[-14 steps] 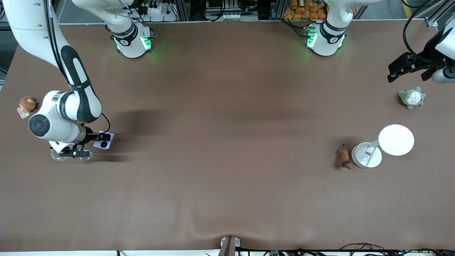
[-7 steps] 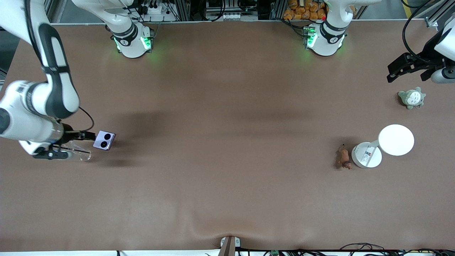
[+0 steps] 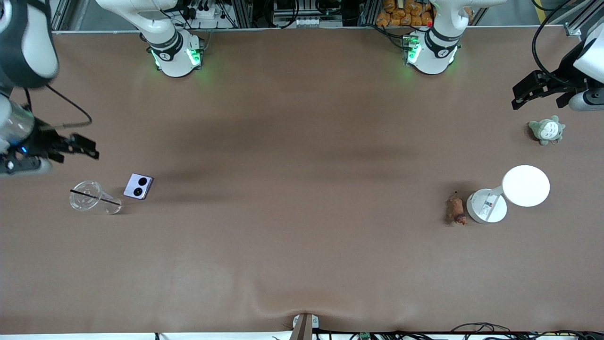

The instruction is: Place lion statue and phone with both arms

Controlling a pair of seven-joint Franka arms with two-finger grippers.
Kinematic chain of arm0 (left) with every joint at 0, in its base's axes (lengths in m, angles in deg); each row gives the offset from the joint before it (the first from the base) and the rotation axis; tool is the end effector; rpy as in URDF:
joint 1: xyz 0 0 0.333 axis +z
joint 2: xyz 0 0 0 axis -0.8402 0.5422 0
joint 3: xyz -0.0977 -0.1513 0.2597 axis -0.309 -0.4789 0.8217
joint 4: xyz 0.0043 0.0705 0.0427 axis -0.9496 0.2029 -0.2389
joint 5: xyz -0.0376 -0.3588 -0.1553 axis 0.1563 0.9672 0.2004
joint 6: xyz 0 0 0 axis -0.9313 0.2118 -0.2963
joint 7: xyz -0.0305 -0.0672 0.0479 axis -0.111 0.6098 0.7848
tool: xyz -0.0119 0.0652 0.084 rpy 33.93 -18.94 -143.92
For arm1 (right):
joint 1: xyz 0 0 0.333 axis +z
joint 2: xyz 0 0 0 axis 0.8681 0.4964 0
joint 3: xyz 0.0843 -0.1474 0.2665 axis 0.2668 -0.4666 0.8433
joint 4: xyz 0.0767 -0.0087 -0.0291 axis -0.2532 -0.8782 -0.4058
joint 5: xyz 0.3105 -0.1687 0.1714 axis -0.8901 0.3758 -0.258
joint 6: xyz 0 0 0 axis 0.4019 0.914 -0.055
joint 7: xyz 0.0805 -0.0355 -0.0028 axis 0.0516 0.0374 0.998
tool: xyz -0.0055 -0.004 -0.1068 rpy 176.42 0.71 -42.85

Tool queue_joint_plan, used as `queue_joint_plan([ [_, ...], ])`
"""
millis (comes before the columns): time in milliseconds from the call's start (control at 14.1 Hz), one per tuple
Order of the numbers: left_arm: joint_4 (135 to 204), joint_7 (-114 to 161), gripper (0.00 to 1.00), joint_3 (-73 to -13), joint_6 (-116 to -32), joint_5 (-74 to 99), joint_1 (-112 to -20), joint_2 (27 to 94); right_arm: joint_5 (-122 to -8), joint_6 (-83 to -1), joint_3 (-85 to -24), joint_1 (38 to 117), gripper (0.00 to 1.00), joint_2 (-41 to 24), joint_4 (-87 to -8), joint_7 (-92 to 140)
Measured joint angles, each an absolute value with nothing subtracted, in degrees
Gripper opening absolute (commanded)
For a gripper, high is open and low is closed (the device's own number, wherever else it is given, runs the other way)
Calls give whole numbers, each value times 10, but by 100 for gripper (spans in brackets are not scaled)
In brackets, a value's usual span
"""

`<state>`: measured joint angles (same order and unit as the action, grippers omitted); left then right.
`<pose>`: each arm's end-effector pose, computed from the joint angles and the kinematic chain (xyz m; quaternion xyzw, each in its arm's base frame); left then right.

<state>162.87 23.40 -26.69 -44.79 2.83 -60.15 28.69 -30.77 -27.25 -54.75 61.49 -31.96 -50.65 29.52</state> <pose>0.5158 -0.0439 0.6520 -0.9998 -0.0139 -0.0079 0.0068 0.5617 -0.0395 0.5388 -0.9985 -0.0478 0.0117 0.0241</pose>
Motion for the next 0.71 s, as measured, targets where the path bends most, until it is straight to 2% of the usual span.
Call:
queue_joint_plan([
  [213,1629,234,100,-267,-448,37,-601,287,-307,-175,-542,615,100,-330,-422,295],
  [427,1629,234,100,-267,-448,38,-601,288,-304,-106,-547,614,100,-336,-375,294],
  [711,1629,234,100,-266,-449,38,-600,293,-304,-89,-563,614,100,-339,-365,294],
])
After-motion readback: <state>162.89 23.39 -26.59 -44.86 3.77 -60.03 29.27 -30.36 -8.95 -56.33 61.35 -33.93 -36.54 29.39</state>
